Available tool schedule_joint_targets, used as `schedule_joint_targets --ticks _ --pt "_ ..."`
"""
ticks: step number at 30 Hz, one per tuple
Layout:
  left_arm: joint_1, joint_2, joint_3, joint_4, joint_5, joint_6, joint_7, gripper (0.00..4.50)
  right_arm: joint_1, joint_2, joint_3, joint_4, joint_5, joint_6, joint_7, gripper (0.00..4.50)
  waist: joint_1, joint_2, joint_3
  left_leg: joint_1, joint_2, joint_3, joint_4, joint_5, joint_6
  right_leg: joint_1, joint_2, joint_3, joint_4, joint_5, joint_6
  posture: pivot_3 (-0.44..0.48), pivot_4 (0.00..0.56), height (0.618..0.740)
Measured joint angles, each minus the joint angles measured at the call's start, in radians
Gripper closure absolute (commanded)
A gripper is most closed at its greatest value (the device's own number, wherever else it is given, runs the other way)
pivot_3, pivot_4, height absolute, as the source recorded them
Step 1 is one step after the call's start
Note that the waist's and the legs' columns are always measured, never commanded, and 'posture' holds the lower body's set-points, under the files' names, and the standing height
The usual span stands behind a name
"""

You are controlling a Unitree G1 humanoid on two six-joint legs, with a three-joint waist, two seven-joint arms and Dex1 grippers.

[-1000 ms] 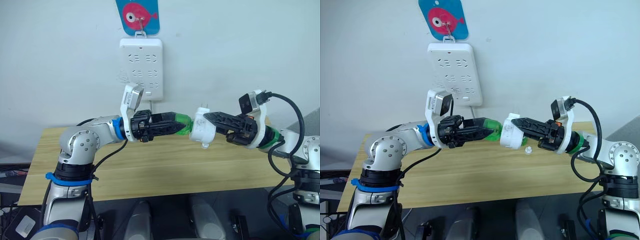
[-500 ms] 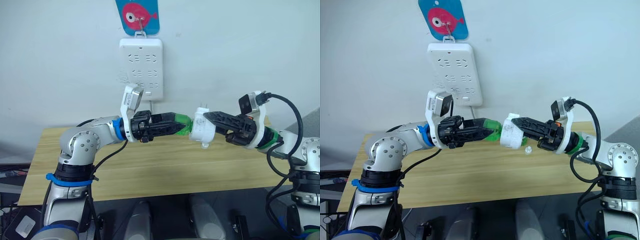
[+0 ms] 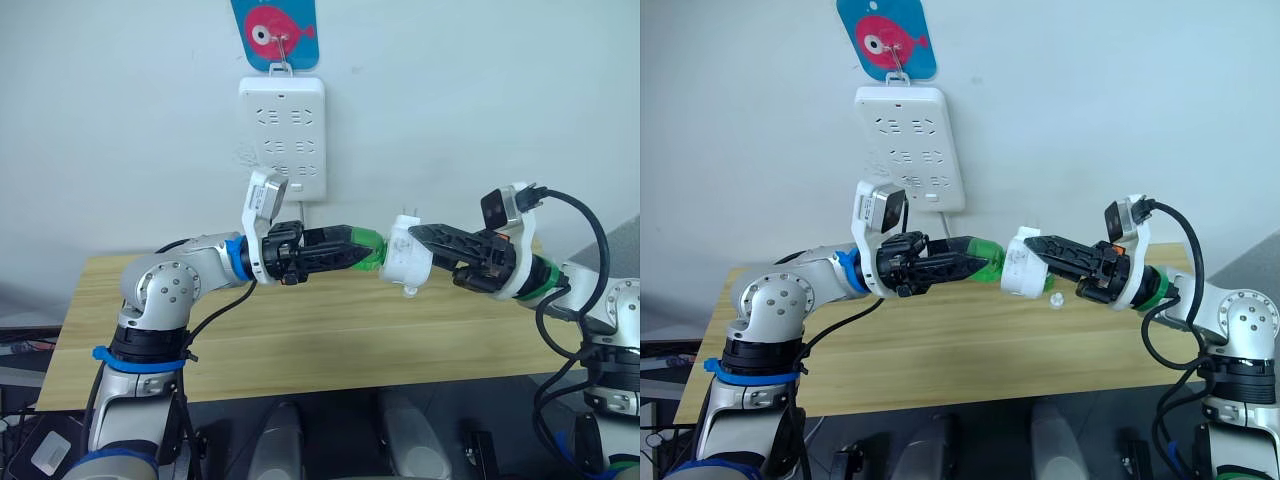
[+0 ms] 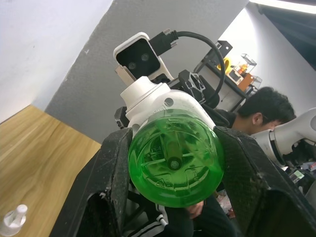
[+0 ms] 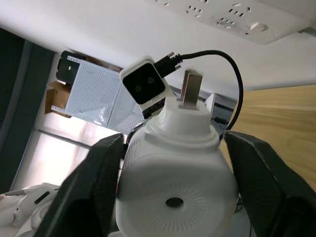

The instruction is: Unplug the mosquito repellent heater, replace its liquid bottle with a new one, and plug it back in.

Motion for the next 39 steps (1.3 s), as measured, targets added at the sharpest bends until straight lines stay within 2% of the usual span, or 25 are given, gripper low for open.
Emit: schedule_joint_targets --ticks 1,2,6,18,20,24,33,35,39 --pt "0.0 0.0 0.002 0.001 0.0 0.002 0.006 2.2 0.002 -0.002 0.001 -0.002 0.0 0.001 0.002 0.02 0.0 0.0 0.0 0.0 0.0 0.0 0.0 0.0 0.0 0.0 0.0 0.0 0.0 0.0 0.0 -0.141 0.215 0.734" --pt "0.0 -0.001 0.006 0.001 -0.001 0.003 0.007 2.2 0.005 -0.007 0.001 -0.003 0.0 0.002 0.004 0.0 0.0 0.0 0.0 0.0 0.0 0.0 0.0 0.0 0.0 0.0 0.0 0.0 0.0 0.0 0.0 -0.143 0.215 0.734" --pt "-0.001 -0.001 0.018 0.004 -0.006 0.008 0.009 2.2 0.014 -0.04 0.011 -0.003 0.0 0.009 0.028 0.0 0.0 0.0 0.0 0.0 0.0 0.0 0.0 0.0 0.0 0.0 0.0 0.0 0.0 0.0 0.0 -0.143 0.215 0.734" --pt "-0.002 -0.001 0.018 0.004 -0.027 0.03 0.008 2.2 0.005 -0.041 0.059 -0.003 0.0 0.011 0.085 0.0 0.0 0.0 0.0 0.0 0.0 0.0 0.0 0.0 0.0 0.0 0.0 0.0 0.0 0.0 0.0 -0.139 0.215 0.734" --pt "-0.002 -0.001 0.018 0.004 -0.028 0.03 0.008 2.2 0.005 -0.041 0.06 -0.003 0.0 0.011 0.086 0.36 0.0 0.0 0.0 0.0 0.0 0.0 0.0 0.0 0.0 0.0 0.0 0.0 0.0 0.0 0.0 -0.139 0.215 0.734" --pt "-0.004 0.001 0.026 0.004 -0.034 0.028 0.009 2.2 0.004 -0.043 0.068 -0.003 -0.003 0.01 0.081 1.52 0.0 0.0 0.0 0.0 0.0 0.0 0.0 0.0 0.0 0.0 0.0 0.0 0.0 0.0 0.0 -0.139 0.215 0.734" --pt "0.0 0.006 0.023 0.001 -0.017 0.023 0.004 2.2 0.003 -0.038 0.069 -0.003 -0.002 0.008 0.061 1.52 0.001 0.0 0.0 0.0 0.0 0.0 0.0 0.0 0.0 0.0 0.0 0.0 0.0 0.0 0.0 -0.135 0.211 0.734" --pt "-0.003 0.022 0.017 0.001 -0.014 0.026 -0.003 1.49 0.004 -0.035 0.071 -0.007 -0.002 0.008 0.052 1.52 0.0 0.0 0.0 0.0 0.0 0.0 0.0 0.0 0.0 0.0 0.0 0.0 0.0 0.0 0.0 -0.135 0.211 0.734" --pt "-0.007 0.078 -0.023 0.002 0.034 0.012 -0.08 0.37 0.0 -0.031 0.071 -0.012 -0.002 0.004 0.044 1.52 0.0 0.0 0.0 0.0 0.0 0.0 0.0 0.0 0.0 0.0 0.0 0.0 0.0 0.0 0.0 -0.135 0.209 0.734"
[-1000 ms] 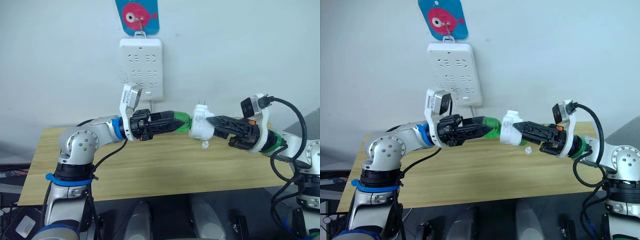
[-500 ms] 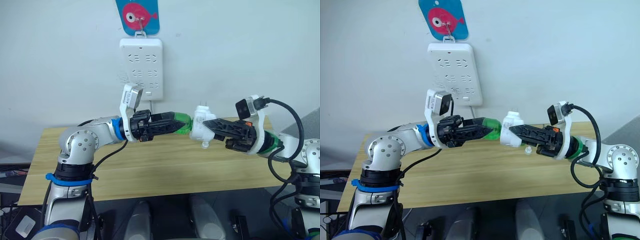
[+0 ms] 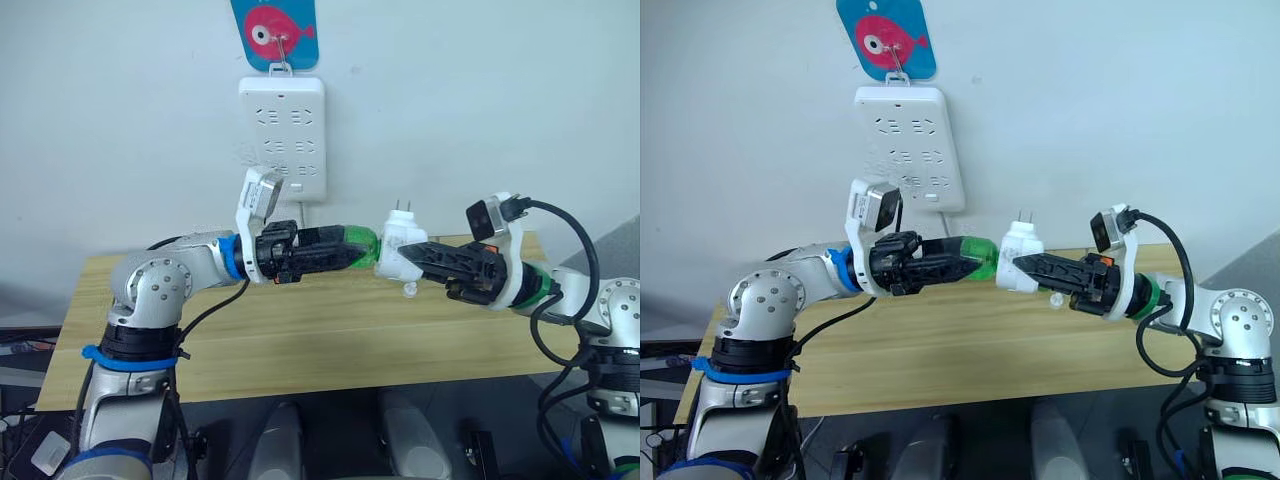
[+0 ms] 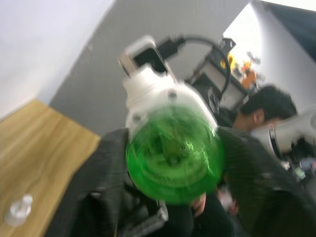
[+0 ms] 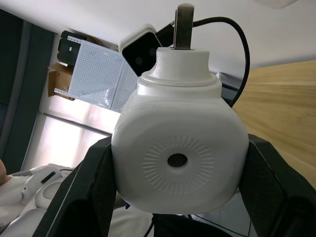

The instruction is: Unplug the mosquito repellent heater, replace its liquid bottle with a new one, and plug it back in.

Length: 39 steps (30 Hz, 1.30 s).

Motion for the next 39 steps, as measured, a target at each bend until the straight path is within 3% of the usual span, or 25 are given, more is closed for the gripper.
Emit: schedule_joint_targets --ticks 4,8,14,19,39 --pt "-0.009 0.111 -0.045 0.008 0.059 -0.028 -0.137 0.36 0.0 -0.01 -0.001 0.0 0.0 0.001 0.0 1.52 0.0 0.0 0.0 0.0 0.0 0.0 0.0 0.0 0.0 -0.001 0.0 0.0 0.0 0.0 0.0 -0.135 0.204 0.734" --pt "-0.036 0.143 -0.089 0.009 0.133 -0.085 -0.217 0.36 0.0 -0.028 0.002 0.0 0.0 0.008 0.005 1.52 0.004 0.0 0.0 0.0 0.0 0.0 0.0 0.0 0.0 -0.001 0.0 0.0 0.0 0.0 0.0 -0.135 0.201 0.734" --pt "-0.042 0.094 -0.123 0.008 0.259 -0.261 -0.223 0.36 -0.002 -0.067 0.017 0.016 0.0 0.026 0.023 1.52 0.003 0.0 0.0 0.0 0.0 0.0 0.0 0.0 0.0 -0.001 0.0 0.0 0.0 0.0 0.0 -0.136 0.201 0.734" --pt "-0.041 0.018 -0.117 0.008 0.29 -0.356 -0.196 0.36 -0.018 -0.086 0.027 0.04 0.0 0.04 0.03 1.52 0.003 0.0 0.0 0.0 0.0 0.0 0.0 0.0 0.0 -0.001 0.0 0.0 0.0 0.0 0.0 -0.135 0.201 0.734" --pt "-0.021 -0.019 -0.134 0.014 0.384 -0.533 -0.225 0.36 -0.034 -0.093 0.03 0.053 0.0 0.049 0.041 1.52 0.003 0.0 0.0 -0.001 0.0 0.0 0.0 0.0 0.0 -0.001 0.0 0.0 0.0 0.0 0.0 -0.136 0.2 0.734"
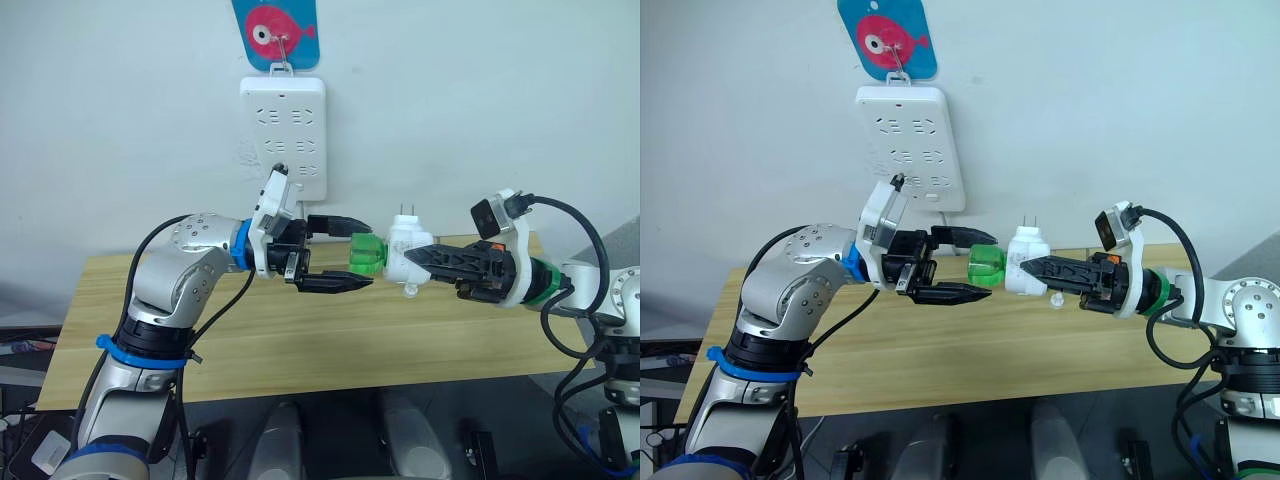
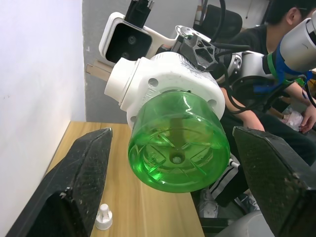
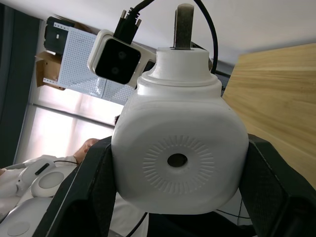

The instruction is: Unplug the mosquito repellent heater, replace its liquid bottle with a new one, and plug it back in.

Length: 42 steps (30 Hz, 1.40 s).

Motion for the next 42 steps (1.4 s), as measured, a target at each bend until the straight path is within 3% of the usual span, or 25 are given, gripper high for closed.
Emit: schedule_joint_targets --ticks 13,16,20,29,34,37,42 --pt "-0.004 -0.04 -0.017 0.028 0.094 -0.166 -0.019 0.36 0.0 -0.005 0.001 0.0 0.0 0.0 0.001 1.52 0.0 0.0 0.0 0.0 0.0 0.0 0.0 0.0 0.0 0.0 0.0 0.0 0.0 0.0 0.0 -0.137 0.202 0.734" --pt "-0.004 -0.048 -0.02 0.028 0.099 -0.173 -0.016 0.94 0.0 -0.005 0.001 0.0 0.0 0.0 0.001 1.52 0.0 0.0 0.0 0.0 0.0 0.0 0.0 0.0 0.0 0.0 0.0 0.0 0.0 0.0 0.0 -0.136 0.203 0.734" --pt "-0.007 -0.066 -0.026 0.029 0.106 -0.174 -0.016 2.16 0.0 -0.007 0.0 0.0 0.0 -0.005 0.001 1.52 0.0 0.0 0.0 0.0 0.0 0.0 0.0 0.0 0.0 0.0 0.0 0.0 0.0 0.0 0.0 -0.137 0.204 0.734" --pt "-0.014 -0.065 -0.033 0.035 0.114 -0.176 -0.021 2.21 0.0 -0.015 0.0 0.0 0.0 -0.005 0.001 1.52 0.0 0.0 0.0 0.0 0.0 0.0 0.0 0.0 0.0 0.0 0.0 0.0 0.0 0.0 0.0 -0.145 0.2 0.734" --pt "-0.019 -0.063 -0.04 0.043 0.115 -0.153 -0.017 2.21 0.001 -0.025 -0.002 0.001 0.001 -0.007 -0.001 0.0 0.0 0.0 0.0 0.0 0.0 0.0 0.0 0.0 0.0 0.0 0.0 0.0 0.001 0.0 0.0 -0.148 0.201 0.734" --pt "-0.015 -0.062 -0.041 0.052 0.109 -0.119 -0.012 2.21 0.017 -0.079 -0.004 -0.005 0.002 -0.007 -0.007 0.0 0.001 0.0 0.0 0.0 0.0 0.0 0.0 0.0 0.0 0.0 0.0 0.0 0.001 0.0 0.0 -0.152 0.199 0.734" --pt "0.002 -0.056 -0.024 0.052 0.082 -0.037 0.014 2.21 0.144 -0.273 -0.049 -0.135 -0.078 -0.018 -0.05 0.0 0.001 0.0 -0.001 -0.001 0.0 -0.001 0.001 0.0 0.0 0.0 0.0 -0.001 0.0 0.0 0.0 -0.153 0.199 0.734"
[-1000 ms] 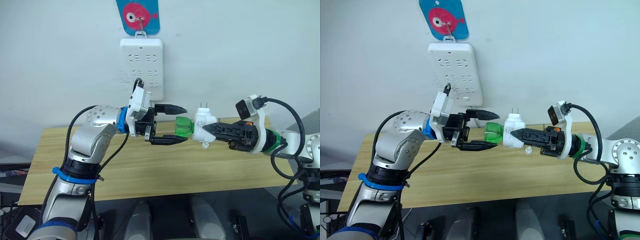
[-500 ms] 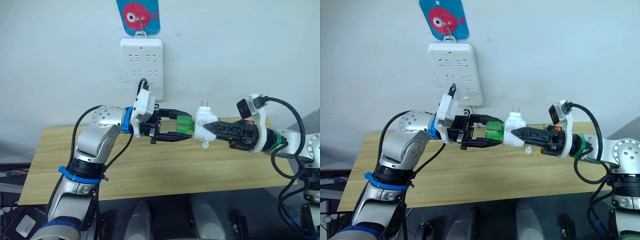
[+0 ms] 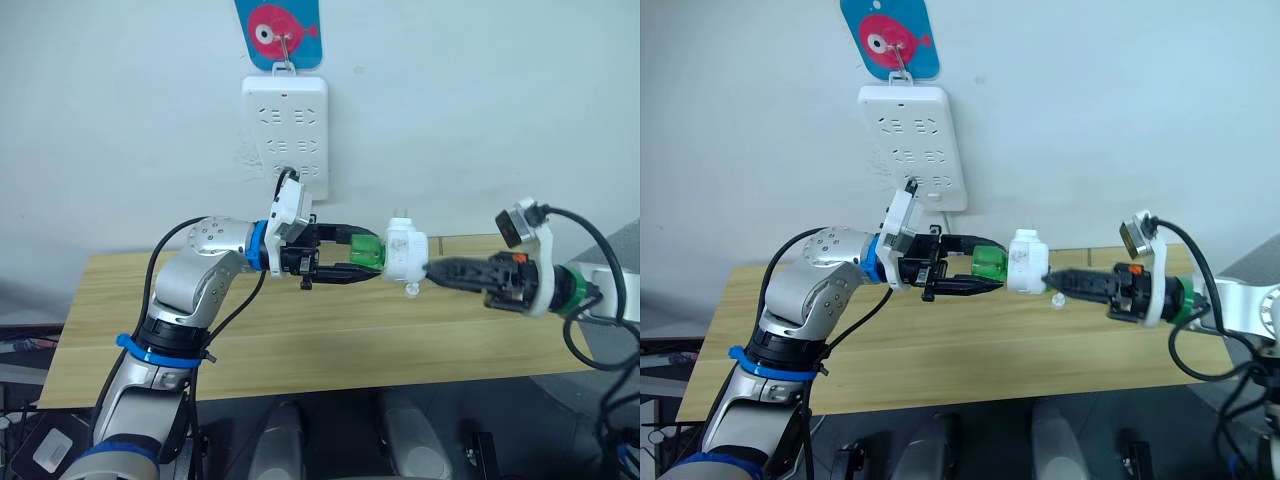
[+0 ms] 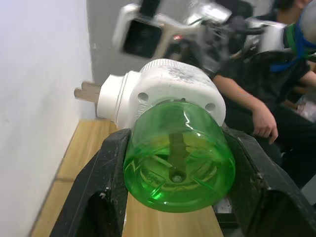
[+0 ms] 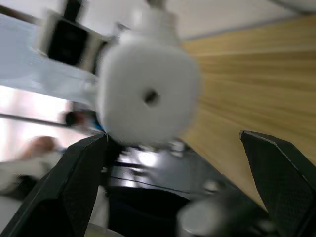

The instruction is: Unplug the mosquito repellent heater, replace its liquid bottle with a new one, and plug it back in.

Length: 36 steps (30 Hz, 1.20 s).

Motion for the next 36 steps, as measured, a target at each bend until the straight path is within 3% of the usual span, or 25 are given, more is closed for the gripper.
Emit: schedule_joint_targets --ticks 3,5,11,14,17,21,36 --pt "0.0 0.006 0.016 -0.009 -0.037 0.048 0.012 2.21 0.055 -0.031 -0.058 -0.098 -0.228 -0.083 0.107 0.61 -0.001 0.0 -0.002 0.001 0.0 0.0 0.001 0.0 0.0 0.0 0.0 0.0 0.0 0.0 0.0 -0.16 0.203 0.734" --pt "0.005 0.03 0.016 -0.028 -0.056 0.079 -0.003 2.21 0.052 -0.048 -0.082 -0.103 -0.363 -0.156 0.211 1.29 -0.004 0.002 -0.003 0.001 0.0 0.001 0.001 0.0 0.0 0.0 0.0 0.001 0.001 0.0 0.0 -0.163 0.204 0.734" --pt "0.012 0.058 0.01 -0.05 -0.109 0.163 -0.042 2.21 -0.251 -0.079 -0.073 -0.007 -0.456 -0.186 0.403 3.49 -0.016 0.003 -0.004 0.003 0.001 0.001 0.0 -0.001 0.002 0.001 0.001 0.001 0.002 0.0 0.0 -0.174 0.209 0.734" --pt "0.006 0.052 0.01 -0.057 -0.133 0.198 -0.04 2.21 -0.332 0.001 0.006 0.027 -0.501 -0.178 0.442 4.49 -0.02 0.002 -0.005 0.002 0.0 0.001 0.0 -0.001 0.002 0.001 0.0 0.001 0.001 0.0 0.0 -0.172 0.211 0.734" --pt "-0.003 0.037 0.013 -0.068 -0.172 0.241 -0.029 2.21 -0.408 0.105 0.09 0.054 -0.533 -0.152 0.467 4.5 -0.025 0.002 -0.005 0.002 0.0 0.001 0.0 0.0 0.001 0.001 0.0 0.001 0.001 0.0 0.0 -0.167 0.212 0.734" --pt "-0.004 0.036 0.027 -0.091 -0.224 0.297 -0.01 2.21 -0.448 0.161 0.168 0.089 -0.606 -0.126 0.531 4.5 -0.024 0.002 -0.005 0.001 0.0 0.0 0.0 0.0 0.0 0.001 -0.001 0.0 0.0 0.0 0.0 -0.144 0.211 0.734" --pt "-0.026 -0.011 0.061 -0.114 -0.369 0.395 0.084 2.21 -0.415 0.186 0.171 0.049 -0.645 0.008 0.618 4.5 -0.024 0.002 -0.005 0.001 0.0 0.0 0.0 0.0 0.0 0.001 -0.001 0.0 0.001 0.0 0.0 -0.144 0.211 0.734"
